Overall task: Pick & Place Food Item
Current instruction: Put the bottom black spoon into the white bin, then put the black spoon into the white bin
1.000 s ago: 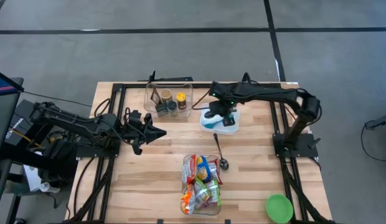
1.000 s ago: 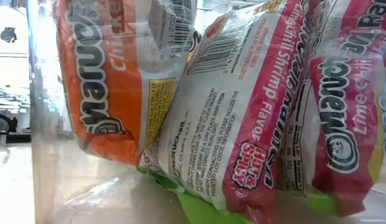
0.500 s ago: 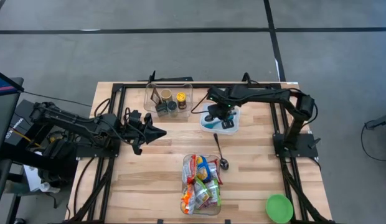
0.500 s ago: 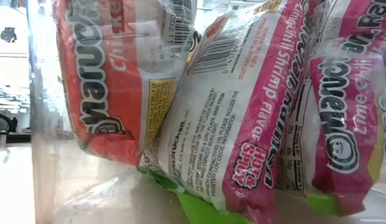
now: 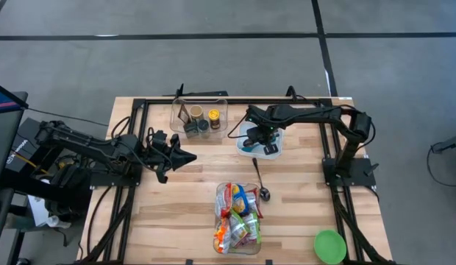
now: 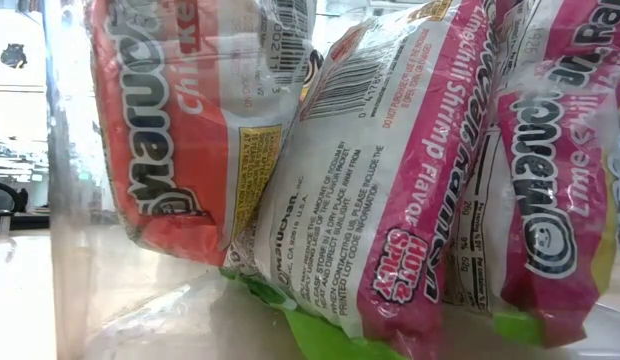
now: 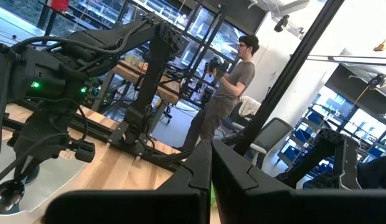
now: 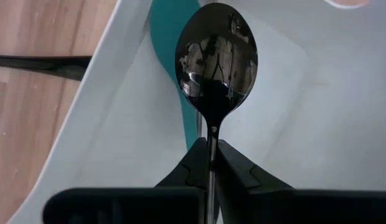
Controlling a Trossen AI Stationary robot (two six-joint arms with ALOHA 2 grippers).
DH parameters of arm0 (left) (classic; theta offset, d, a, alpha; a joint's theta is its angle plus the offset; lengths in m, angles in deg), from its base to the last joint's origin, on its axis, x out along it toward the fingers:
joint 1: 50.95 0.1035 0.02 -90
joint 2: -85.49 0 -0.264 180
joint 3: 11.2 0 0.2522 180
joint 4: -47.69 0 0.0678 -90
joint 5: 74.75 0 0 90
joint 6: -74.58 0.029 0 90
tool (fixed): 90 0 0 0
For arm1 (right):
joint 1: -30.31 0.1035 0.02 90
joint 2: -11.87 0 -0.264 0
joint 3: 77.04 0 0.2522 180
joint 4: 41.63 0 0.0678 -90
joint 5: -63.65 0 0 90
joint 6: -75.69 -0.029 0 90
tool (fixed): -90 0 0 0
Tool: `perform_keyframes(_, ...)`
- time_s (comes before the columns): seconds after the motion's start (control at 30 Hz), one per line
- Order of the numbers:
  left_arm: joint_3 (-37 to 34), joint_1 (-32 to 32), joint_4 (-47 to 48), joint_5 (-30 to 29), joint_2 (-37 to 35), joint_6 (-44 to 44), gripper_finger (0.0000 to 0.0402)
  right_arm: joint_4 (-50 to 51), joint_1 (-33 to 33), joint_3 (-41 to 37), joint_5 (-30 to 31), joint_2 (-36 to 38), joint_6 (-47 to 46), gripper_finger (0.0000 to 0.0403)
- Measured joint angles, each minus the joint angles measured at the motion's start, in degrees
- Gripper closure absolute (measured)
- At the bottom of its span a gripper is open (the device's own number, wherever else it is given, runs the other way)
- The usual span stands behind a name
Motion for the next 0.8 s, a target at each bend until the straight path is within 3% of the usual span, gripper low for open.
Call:
perform_keyframes(0.4, 0.0, 0.0, 0.0, 0.0, 0.0, 0.0, 0.0402, -0.5, -0.1, 0.0, 0.1, 0.0, -0.1, 0.0345)
perform_keyframes(0.8, 0.0, 0.0, 0.0, -0.2, 0.0, 0.0, 0.0402, -0.5, 0.0, 0.0, 0.0, 0.4, -0.7, 0.0336)
